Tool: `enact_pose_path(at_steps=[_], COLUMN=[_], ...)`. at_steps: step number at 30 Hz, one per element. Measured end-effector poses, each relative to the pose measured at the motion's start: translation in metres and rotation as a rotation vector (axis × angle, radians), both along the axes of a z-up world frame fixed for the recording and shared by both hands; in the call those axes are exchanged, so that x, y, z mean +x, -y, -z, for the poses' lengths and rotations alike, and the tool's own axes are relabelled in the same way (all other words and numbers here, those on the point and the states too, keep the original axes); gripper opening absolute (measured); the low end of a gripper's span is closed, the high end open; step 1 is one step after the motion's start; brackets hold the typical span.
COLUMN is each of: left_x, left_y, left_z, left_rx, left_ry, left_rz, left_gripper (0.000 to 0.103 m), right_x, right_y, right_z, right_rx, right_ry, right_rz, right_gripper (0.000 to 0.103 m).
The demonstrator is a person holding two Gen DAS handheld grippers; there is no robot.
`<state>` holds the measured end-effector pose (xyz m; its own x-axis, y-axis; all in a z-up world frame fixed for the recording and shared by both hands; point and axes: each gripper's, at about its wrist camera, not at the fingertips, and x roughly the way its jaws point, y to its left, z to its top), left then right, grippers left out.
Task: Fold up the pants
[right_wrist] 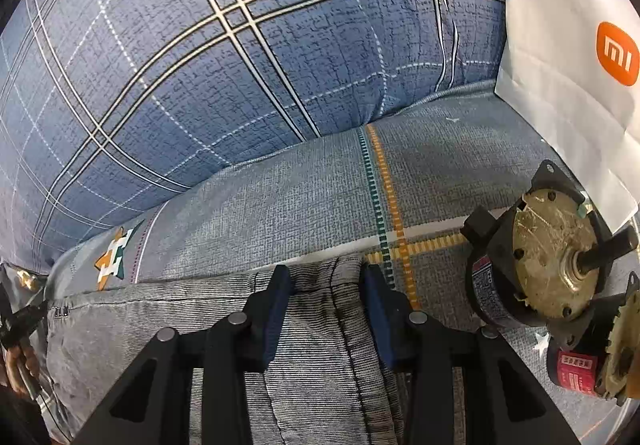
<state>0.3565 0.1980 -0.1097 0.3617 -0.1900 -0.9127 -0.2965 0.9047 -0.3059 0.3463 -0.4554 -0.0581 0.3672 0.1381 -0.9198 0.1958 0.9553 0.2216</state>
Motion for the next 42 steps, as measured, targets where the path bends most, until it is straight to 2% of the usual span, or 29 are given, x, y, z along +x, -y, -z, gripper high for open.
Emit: enact_pose_path(at_steps=[1, 2, 6, 9, 19, 27, 30, 33, 35, 37, 39, 40, 42], left_x=[0.001, 0.002, 0.004, 0.001, -0.030, -0.093, -0.134, -0.184, -0.228, -0.267, -0.303, -0.313, -0.327], left_y=[0.002, 0.002, 0.004, 0.005, -0.002, -0.009, -0.013, -0.018, -0.025, -0.035, -0.045, -0.048, -0.056], left_z=[0.001, 0.001, -0.003, -0.011, -0.068, -0.129, -0.156, -0.168, -0.165, -0.150, -0.124, -0.111, -0.080], left_rx=[0.017, 0.029, 0.029, 0.020, -0.037, -0.101, -0.119, -0.137, -0.160, -0.187, -0.194, -0.192, -0.141], left_ry=[-0.006, -0.014, -0.012, 0.014, 0.132, 0.255, 0.315, 0.372, 0.400, 0.394, 0.344, 0.315, 0.206], left_rz=[0.000, -0.004, 0.000, -0.002, -0.003, 0.018, 0.032, 0.054, 0.063, 0.055, 0.059, 0.063, 0.065], left_gripper=[0.004, 0.003, 0.002, 0.002, 0.002, 0.002, 0.002, 0.002, 0.003, 0.003, 0.003, 0.004, 0.007], right_x=[-0.001, -0.001, -0.004, -0.010, -0.037, -0.083, -0.120, -0.170, -0.211, -0.258, -0.303, -0.321, -0.350], right_y=[-0.001, -0.001, -0.005, -0.005, -0.005, -0.004, 0.000, 0.003, 0.008, 0.015, 0.022, 0.024, 0.028], right_z=[-0.001, -0.003, -0.007, -0.017, -0.070, -0.122, -0.146, -0.161, -0.161, -0.148, -0.118, -0.101, -0.058], right_rx=[-0.001, -0.021, -0.045, -0.044, -0.011, 0.041, 0.077, 0.103, 0.138, 0.176, 0.217, 0.233, 0.259], right_ry=[0.000, -0.001, -0.003, 0.029, 0.154, 0.266, 0.333, 0.398, 0.433, 0.451, 0.429, 0.407, 0.308], right_rz=[-0.001, 0.001, -0.020, -0.011, 0.025, 0.041, 0.047, 0.036, 0.029, 0.035, 0.042, 0.036, 0.031], right_gripper=[0.028, 0.015, 0.014, 0.014, 0.014, 0.014, 0.014, 0.014, 0.014, 0.014, 0.014, 0.018, 0.019])
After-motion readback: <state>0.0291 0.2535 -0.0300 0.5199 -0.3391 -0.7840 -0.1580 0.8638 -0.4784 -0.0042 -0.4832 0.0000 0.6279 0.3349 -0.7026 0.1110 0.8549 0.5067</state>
